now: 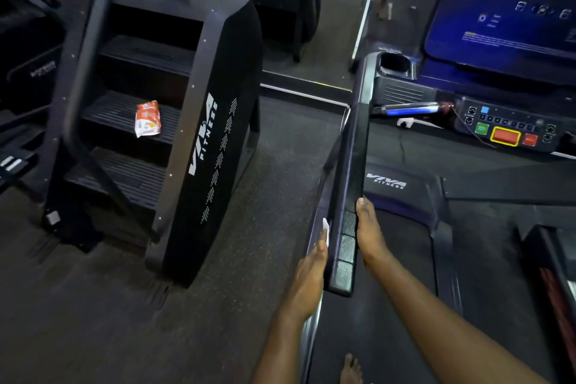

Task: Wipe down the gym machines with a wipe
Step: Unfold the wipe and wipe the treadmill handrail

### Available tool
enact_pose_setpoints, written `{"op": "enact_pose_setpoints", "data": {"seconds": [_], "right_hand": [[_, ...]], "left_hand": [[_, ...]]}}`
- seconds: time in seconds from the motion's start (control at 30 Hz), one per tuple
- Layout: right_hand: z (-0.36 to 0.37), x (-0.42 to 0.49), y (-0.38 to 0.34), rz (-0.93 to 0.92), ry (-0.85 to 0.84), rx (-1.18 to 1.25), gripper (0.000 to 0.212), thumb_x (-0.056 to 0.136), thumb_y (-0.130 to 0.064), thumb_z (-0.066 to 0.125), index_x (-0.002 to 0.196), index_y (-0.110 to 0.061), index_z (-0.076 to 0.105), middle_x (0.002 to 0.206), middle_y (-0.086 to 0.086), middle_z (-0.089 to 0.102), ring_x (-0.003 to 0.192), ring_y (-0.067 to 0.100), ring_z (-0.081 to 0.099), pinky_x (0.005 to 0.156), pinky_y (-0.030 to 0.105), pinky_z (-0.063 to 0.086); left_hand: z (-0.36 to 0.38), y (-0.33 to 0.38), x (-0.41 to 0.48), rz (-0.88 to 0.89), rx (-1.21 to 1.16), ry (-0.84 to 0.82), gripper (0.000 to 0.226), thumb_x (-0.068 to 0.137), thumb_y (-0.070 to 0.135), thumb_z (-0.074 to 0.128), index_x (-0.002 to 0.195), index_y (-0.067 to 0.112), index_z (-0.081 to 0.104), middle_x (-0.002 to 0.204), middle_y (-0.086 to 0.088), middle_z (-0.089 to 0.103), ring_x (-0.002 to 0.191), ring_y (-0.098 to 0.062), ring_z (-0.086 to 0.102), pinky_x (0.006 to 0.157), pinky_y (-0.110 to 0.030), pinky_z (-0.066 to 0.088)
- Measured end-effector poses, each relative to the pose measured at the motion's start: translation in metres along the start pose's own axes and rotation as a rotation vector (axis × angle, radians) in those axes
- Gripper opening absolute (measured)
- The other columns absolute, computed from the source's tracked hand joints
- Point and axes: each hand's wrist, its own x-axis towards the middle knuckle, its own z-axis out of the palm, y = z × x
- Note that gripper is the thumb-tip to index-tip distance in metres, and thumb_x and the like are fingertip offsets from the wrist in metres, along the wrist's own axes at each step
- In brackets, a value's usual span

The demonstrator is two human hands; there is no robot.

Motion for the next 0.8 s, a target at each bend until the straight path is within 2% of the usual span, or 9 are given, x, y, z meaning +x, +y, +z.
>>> {"op": "enact_pose_setpoints", "data": {"seconds": [0.17, 0.23, 0.3, 0.4, 0.47, 0.53, 0.63, 0.73, 0.8], "right_hand": [[0.001, 0.001, 0.002, -0.025, 0.001, 0.015, 0.049, 0.108, -0.044, 0.038, 0.141, -0.011, 0.050, 0.133, 0.005, 0.062, 0.119, 0.012, 0.059, 0.108, 0.035, 0.044], [0.000, 0.000, 0.003, -0.036, 0.006, 0.030, 0.045, 0.109, -0.038, 0.038, 0.138, -0.007, 0.052, 0.126, 0.006, 0.064, 0.106, 0.004, 0.062, 0.098, 0.026, 0.048], [0.000, 0.001, 0.002, -0.047, 0.016, 0.028, 0.043, 0.109, -0.034, 0.037, 0.136, -0.005, 0.053, 0.123, 0.005, 0.065, 0.098, -0.003, 0.062, 0.091, 0.018, 0.049], [0.000, -0.002, 0.000, -0.039, 0.009, 0.009, 0.046, 0.109, -0.039, 0.038, 0.138, -0.007, 0.053, 0.131, 0.011, 0.063, 0.113, 0.010, 0.059, 0.108, 0.035, 0.045], [0.001, -0.002, 0.000, -0.033, 0.013, 0.012, 0.058, 0.104, -0.054, 0.040, 0.139, -0.009, 0.052, 0.136, 0.012, 0.061, 0.119, 0.015, 0.057, 0.112, 0.042, 0.041], [0.001, -0.002, 0.000, -0.030, 0.016, 0.005, 0.072, 0.094, -0.066, 0.040, 0.139, -0.011, 0.052, 0.136, 0.011, 0.060, 0.120, 0.016, 0.057, 0.112, 0.042, 0.041], [0.002, -0.002, 0.003, -0.043, 0.018, 0.018, 0.060, 0.102, -0.056, 0.040, 0.139, -0.011, 0.053, 0.133, 0.010, 0.063, 0.124, 0.020, 0.059, 0.111, 0.040, 0.043], [0.002, -0.001, 0.005, -0.066, 0.026, 0.021, 0.076, 0.090, -0.069, 0.042, 0.137, -0.010, 0.054, 0.130, 0.009, 0.066, 0.122, 0.022, 0.062, 0.110, 0.045, 0.045], [0.001, 0.002, 0.010, -0.061, 0.024, 0.011, 0.078, 0.089, -0.072, 0.044, 0.138, -0.011, 0.054, 0.130, 0.008, 0.066, 0.122, 0.022, 0.062, 0.110, 0.048, 0.045]], "left_hand": [[0.002, 0.037, 0.029, -0.034, -0.023, -0.016, 0.070, 0.092, 0.082, 0.031, 0.142, 0.039, 0.055, 0.139, 0.010, 0.062, 0.132, -0.009, 0.055, 0.117, -0.046, 0.039], [0.002, 0.055, 0.043, -0.029, -0.005, -0.022, 0.069, 0.094, 0.078, 0.030, 0.136, 0.035, 0.061, 0.131, 0.009, 0.067, 0.125, -0.007, 0.059, 0.114, -0.044, 0.042], [0.003, 0.062, 0.044, 0.003, 0.036, -0.017, 0.069, 0.096, 0.075, 0.027, 0.144, 0.033, 0.055, 0.140, 0.010, 0.061, 0.132, -0.004, 0.053, 0.118, -0.041, 0.038], [0.002, 0.050, 0.019, 0.083, 0.088, -0.033, 0.072, 0.098, 0.074, 0.026, 0.158, 0.035, 0.030, 0.160, 0.017, 0.035, 0.147, 0.002, 0.029, 0.126, -0.037, 0.022], [0.001, 0.036, 0.000, 0.122, 0.040, -0.036, 0.072, 0.098, 0.071, 0.028, 0.159, 0.033, 0.027, 0.162, 0.021, 0.027, 0.149, 0.004, 0.021, 0.127, -0.039, 0.017], [0.004, 0.032, -0.006, 0.135, -0.017, -0.036, 0.077, 0.096, 0.074, 0.028, 0.159, 0.031, 0.027, 0.163, 0.021, 0.027, 0.150, 0.003, 0.019, 0.128, -0.040, 0.015], [0.006, 0.042, 0.018, 0.121, 0.016, -0.017, 0.079, 0.093, 0.081, 0.025, 0.157, 0.035, 0.032, 0.161, 0.017, 0.033, 0.149, 0.000, 0.026, 0.126, -0.043, 0.020], [0.004, 0.064, 0.053, 0.102, 0.075, -0.013, 0.082, 0.090, 0.086, 0.022, 0.155, 0.039, 0.035, 0.159, 0.014, 0.038, 0.148, -0.001, 0.030, 0.125, -0.042, 0.023], [0.004, 0.074, 0.061, 0.104, 0.126, 0.003, 0.089, 0.086, 0.089, 0.019, 0.157, 0.036, 0.032, 0.162, 0.012, 0.034, 0.149, -0.001, 0.027, 0.126, -0.040, 0.021]]}}
